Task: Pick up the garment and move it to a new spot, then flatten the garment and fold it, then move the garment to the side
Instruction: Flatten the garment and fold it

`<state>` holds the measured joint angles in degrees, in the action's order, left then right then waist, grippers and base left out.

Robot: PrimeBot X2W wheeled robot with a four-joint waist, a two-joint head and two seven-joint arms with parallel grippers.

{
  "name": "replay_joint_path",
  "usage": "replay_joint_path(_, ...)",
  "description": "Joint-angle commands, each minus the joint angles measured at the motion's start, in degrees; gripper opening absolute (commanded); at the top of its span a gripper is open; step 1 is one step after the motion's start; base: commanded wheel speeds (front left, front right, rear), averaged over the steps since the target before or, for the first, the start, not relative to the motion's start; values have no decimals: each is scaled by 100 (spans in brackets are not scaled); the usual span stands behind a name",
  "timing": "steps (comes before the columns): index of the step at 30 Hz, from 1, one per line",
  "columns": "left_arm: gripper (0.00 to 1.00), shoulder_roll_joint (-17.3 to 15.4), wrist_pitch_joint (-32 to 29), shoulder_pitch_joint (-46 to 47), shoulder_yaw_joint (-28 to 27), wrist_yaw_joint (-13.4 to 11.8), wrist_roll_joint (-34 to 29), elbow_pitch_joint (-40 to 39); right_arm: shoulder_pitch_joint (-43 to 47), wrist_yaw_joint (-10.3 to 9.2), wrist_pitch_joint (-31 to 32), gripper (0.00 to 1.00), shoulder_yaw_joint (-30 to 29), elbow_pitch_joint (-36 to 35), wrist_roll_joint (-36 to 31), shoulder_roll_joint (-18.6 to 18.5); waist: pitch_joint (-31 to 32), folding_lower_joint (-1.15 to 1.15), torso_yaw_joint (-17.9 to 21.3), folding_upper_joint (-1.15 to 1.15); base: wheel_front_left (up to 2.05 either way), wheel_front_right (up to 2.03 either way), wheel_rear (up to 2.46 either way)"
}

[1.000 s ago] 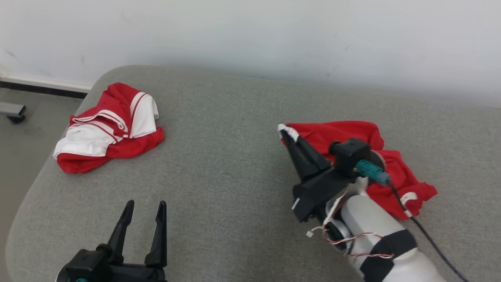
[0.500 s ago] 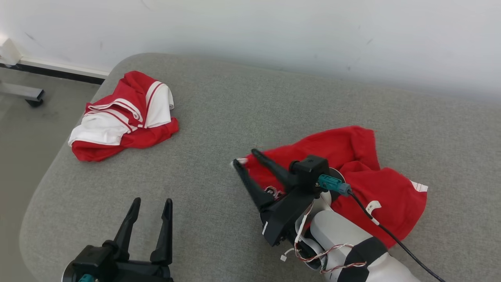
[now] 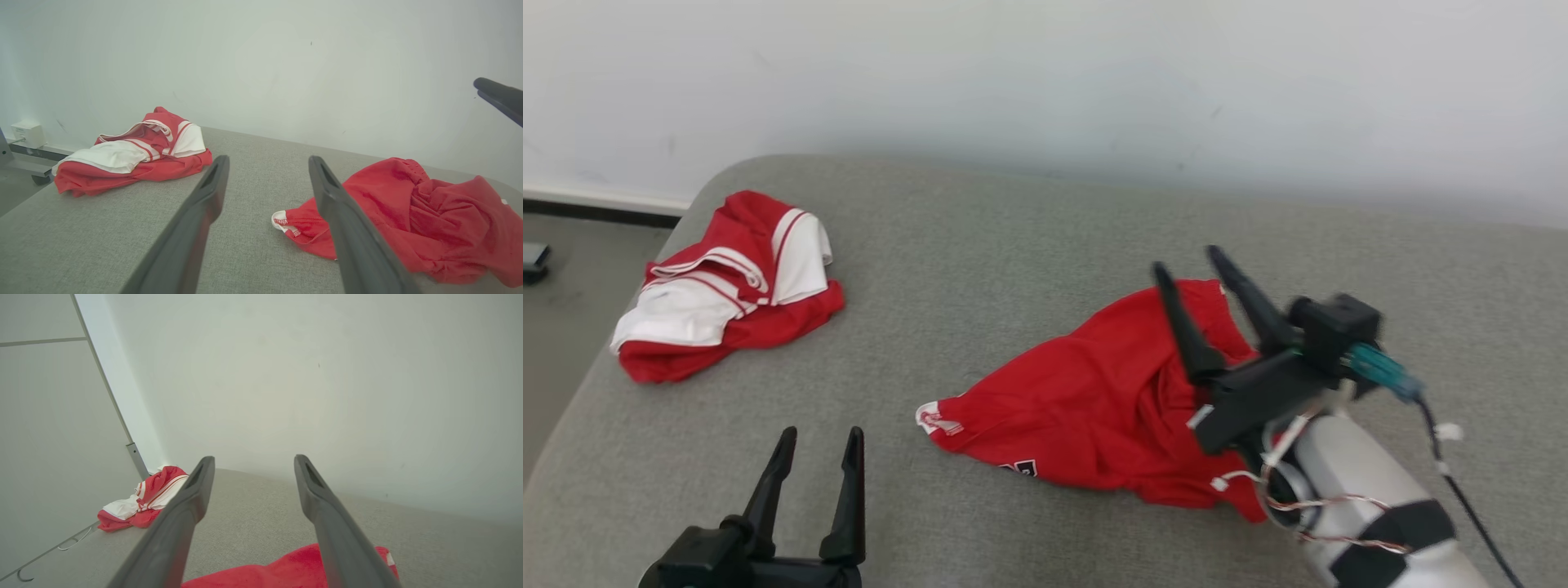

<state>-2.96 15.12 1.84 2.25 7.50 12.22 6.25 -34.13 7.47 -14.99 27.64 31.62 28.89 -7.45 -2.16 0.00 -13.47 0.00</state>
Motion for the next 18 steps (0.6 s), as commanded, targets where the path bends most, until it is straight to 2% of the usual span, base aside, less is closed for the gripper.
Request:
replay_joint_path(1,100,-4,4,-87,-58,-13,-68,-37,252,3,-27,100,-227,-204,-132,-125,147,0,209,0,0,0,0)
replay_joint_path(4,100,-14,4,-158,-109,-13,-110,-71,717,3,-17,100,-737,-649,-361,-378,187,0,350,0,0,0,0)
replay_joint_path(10,100,-28,4,-249,-197,-12,-147,-120,1769,3,-17,100,-1619,-1383,-669,-625,233,0,577,0,0,0,0)
replay_joint_path(18,100,-42,4,-289,-237,-10,-200,-182,3099,3,-17,100,-2603,-2012,-840,-386,266,0,699,0,0,0,0)
